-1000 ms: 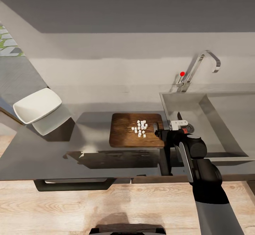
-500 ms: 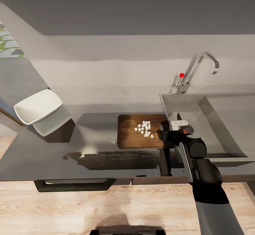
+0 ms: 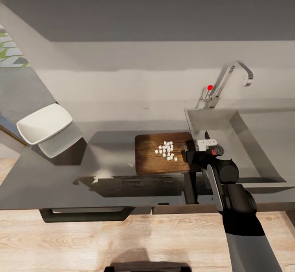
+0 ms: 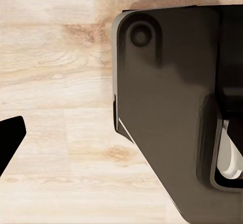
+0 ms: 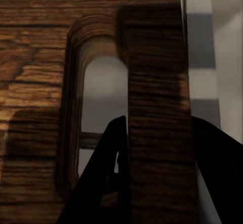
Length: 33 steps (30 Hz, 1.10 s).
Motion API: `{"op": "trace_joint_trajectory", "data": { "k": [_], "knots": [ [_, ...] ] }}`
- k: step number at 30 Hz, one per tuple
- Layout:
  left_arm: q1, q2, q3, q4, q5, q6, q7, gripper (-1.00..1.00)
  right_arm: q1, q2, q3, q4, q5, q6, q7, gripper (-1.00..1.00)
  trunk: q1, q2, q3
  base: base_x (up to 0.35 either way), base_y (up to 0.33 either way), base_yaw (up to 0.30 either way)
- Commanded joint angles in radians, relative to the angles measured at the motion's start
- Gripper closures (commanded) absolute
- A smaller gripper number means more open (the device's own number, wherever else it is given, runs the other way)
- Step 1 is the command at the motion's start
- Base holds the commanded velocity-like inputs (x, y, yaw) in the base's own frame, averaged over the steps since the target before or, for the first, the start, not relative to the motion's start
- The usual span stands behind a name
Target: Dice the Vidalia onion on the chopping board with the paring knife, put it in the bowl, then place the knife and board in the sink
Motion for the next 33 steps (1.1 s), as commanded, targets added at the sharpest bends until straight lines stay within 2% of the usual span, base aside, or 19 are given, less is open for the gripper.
{"op": "trace_joint_trajectory", "data": {
  "k": [1, 24, 33],
  "knots": [
    [0.000, 0.002, -0.005, -0.001, 0.007, -0.002, 0.004, -1.00, -0.001, 0.001, -0.001, -0.001, 0.012, 0.005, 0.008, 1.00, 0.001, -0.002, -0.001, 0.000, 0.000, 0.000],
    [0.000, 0.003, -0.005, -0.003, 0.006, -0.002, 0.004, -1.00, -0.001, 0.007, -0.002, -0.001, 0.012, 0.021, 0.007, 1.00, 0.001, -0.002, 0.013, 0.000, 0.001, 0.000],
    [0.000, 0.003, -0.005, -0.003, 0.006, -0.002, 0.004, -1.00, -0.001, 0.009, -0.002, -0.001, 0.012, 0.022, 0.007, 1.00, 0.001, -0.002, 0.021, 0.000, 0.203, 0.000]
  ]
}}
